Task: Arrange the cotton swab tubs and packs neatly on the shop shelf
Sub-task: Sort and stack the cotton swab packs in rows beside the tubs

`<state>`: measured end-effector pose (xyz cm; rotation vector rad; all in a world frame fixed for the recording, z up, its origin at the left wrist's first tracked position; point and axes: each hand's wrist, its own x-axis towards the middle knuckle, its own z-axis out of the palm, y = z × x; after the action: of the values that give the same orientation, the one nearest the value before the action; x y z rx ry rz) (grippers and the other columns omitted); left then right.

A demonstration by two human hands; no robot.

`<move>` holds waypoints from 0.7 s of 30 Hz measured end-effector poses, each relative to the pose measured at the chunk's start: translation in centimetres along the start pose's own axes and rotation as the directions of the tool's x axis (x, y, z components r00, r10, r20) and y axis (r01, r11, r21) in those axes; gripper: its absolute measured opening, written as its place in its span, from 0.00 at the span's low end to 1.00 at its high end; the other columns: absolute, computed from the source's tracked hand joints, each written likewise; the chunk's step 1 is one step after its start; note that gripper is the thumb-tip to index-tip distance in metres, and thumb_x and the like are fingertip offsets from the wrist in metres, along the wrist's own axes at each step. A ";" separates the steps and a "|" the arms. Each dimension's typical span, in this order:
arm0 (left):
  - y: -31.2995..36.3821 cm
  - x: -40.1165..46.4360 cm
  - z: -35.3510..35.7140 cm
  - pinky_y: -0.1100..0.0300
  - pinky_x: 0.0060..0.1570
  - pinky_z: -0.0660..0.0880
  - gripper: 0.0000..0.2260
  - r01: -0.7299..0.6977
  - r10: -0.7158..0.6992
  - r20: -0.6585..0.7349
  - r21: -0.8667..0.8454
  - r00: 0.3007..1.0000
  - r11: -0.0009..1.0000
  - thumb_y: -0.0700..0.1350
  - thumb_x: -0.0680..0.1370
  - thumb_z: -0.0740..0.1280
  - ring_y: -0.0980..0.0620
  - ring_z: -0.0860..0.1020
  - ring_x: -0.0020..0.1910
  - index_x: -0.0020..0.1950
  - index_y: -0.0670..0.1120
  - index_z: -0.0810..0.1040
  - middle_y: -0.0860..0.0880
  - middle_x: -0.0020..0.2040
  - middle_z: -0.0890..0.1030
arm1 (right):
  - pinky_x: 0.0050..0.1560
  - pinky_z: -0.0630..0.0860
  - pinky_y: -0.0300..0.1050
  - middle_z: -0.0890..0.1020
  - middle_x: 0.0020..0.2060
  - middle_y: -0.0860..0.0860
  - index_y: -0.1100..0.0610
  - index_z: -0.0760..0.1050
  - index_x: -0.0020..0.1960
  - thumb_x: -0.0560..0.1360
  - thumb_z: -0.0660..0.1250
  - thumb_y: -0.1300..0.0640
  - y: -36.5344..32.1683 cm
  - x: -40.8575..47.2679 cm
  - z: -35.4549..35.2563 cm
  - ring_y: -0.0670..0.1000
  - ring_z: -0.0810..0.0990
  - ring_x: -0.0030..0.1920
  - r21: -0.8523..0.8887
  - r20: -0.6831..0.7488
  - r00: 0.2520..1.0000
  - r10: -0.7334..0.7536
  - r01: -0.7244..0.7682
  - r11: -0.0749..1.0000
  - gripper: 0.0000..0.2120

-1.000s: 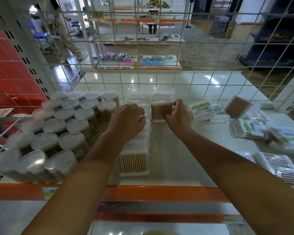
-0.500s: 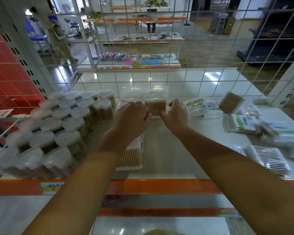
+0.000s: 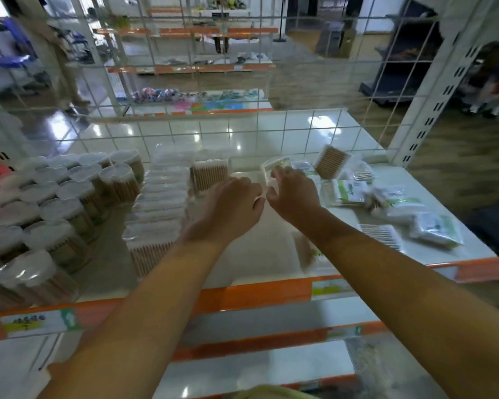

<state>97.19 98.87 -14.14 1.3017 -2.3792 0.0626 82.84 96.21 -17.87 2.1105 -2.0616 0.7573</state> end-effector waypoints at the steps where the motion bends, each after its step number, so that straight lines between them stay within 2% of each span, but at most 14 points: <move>1: 0.5 0.1 0.3 0.59 0.46 0.71 0.12 0.001 0.000 0.022 -0.016 1.000 1.000 0.49 0.79 0.59 0.48 0.78 0.50 0.54 0.46 0.80 0.48 0.49 0.80 | 0.47 0.72 0.46 0.80 0.49 0.57 0.61 0.74 0.56 0.73 0.62 0.58 0.7 -0.3 -0.6 0.56 0.78 0.48 0.003 0.008 1.000 0.015 -0.015 1.000 0.13; 4: 1.6 0.1 1.6 0.59 0.47 0.71 0.12 0.017 -0.009 0.107 -0.072 0.994 0.997 0.48 0.78 0.61 0.47 0.78 0.49 0.54 0.44 0.80 0.47 0.49 0.81 | 0.46 0.73 0.46 0.81 0.47 0.58 0.62 0.75 0.54 0.74 0.62 0.57 2.8 -1.2 -2.3 0.58 0.79 0.47 0.008 0.052 0.995 0.087 -0.088 0.996 0.12; 7: 2.8 0.0 2.9 0.53 0.50 0.74 0.12 0.052 -0.027 0.184 -0.133 0.983 0.990 0.48 0.78 0.62 0.46 0.78 0.48 0.53 0.44 0.81 0.45 0.49 0.81 | 0.45 0.71 0.44 0.81 0.48 0.60 0.62 0.75 0.55 0.74 0.64 0.58 4.6 -1.8 -3.8 0.60 0.79 0.49 0.045 0.125 0.980 0.152 -0.159 0.986 0.12; 9: 3.9 0.0 3.4 0.52 0.51 0.74 0.12 0.069 -0.039 0.228 -0.125 0.973 0.990 0.49 0.78 0.61 0.46 0.78 0.50 0.54 0.45 0.80 0.46 0.50 0.81 | 0.45 0.71 0.45 0.81 0.47 0.59 0.61 0.76 0.54 0.73 0.65 0.57 5.7 -2.2 -4.5 0.59 0.79 0.49 0.067 0.194 0.968 0.159 -0.175 0.982 0.12; 12: 5.0 0.1 4.0 0.54 0.53 0.73 0.13 0.080 -0.057 0.258 -0.080 0.965 0.994 0.51 0.79 0.60 0.47 0.77 0.52 0.57 0.46 0.78 0.48 0.53 0.80 | 0.45 0.70 0.42 0.81 0.49 0.58 0.61 0.76 0.54 0.72 0.67 0.58 6.9 -2.6 -5.1 0.56 0.79 0.49 0.110 0.315 0.944 0.098 -0.139 0.984 0.12; 15: 5.8 0.2 4.2 0.55 0.54 0.72 0.14 0.115 -0.087 0.272 -0.087 0.958 0.990 0.51 0.79 0.60 0.48 0.77 0.53 0.58 0.47 0.78 0.48 0.55 0.80 | 0.51 0.72 0.43 0.79 0.53 0.57 0.60 0.75 0.57 0.73 0.67 0.57 7.3 -3.2 -5.6 0.53 0.77 0.52 0.129 0.454 0.891 0.006 -0.073 0.989 0.14; 17: 6.4 0.2 4.3 0.55 0.54 0.72 0.13 0.142 -0.113 0.276 -0.090 0.955 0.986 0.52 0.79 0.60 0.49 0.77 0.53 0.58 0.48 0.78 0.49 0.55 0.80 | 0.56 0.72 0.45 0.79 0.56 0.56 0.59 0.74 0.61 0.74 0.66 0.56 7.4 -3.8 -5.6 0.52 0.76 0.55 0.122 0.518 0.855 -0.029 -0.041 0.992 0.16; 21: 7.1 -0.1 4.6 0.54 0.53 0.72 0.13 0.202 -0.172 0.281 -0.079 0.944 0.976 0.52 0.79 0.60 0.49 0.77 0.53 0.57 0.49 0.79 0.49 0.54 0.80 | 0.59 0.70 0.45 0.77 0.60 0.54 0.57 0.71 0.65 0.77 0.63 0.54 7.2 -4.8 -5.7 0.52 0.74 0.59 0.107 0.609 0.788 -0.090 0.031 0.994 0.18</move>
<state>89.91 101.84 -17.25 1.5632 -2.4257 -0.3162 74.55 102.35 -16.77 2.7367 -2.2399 0.1438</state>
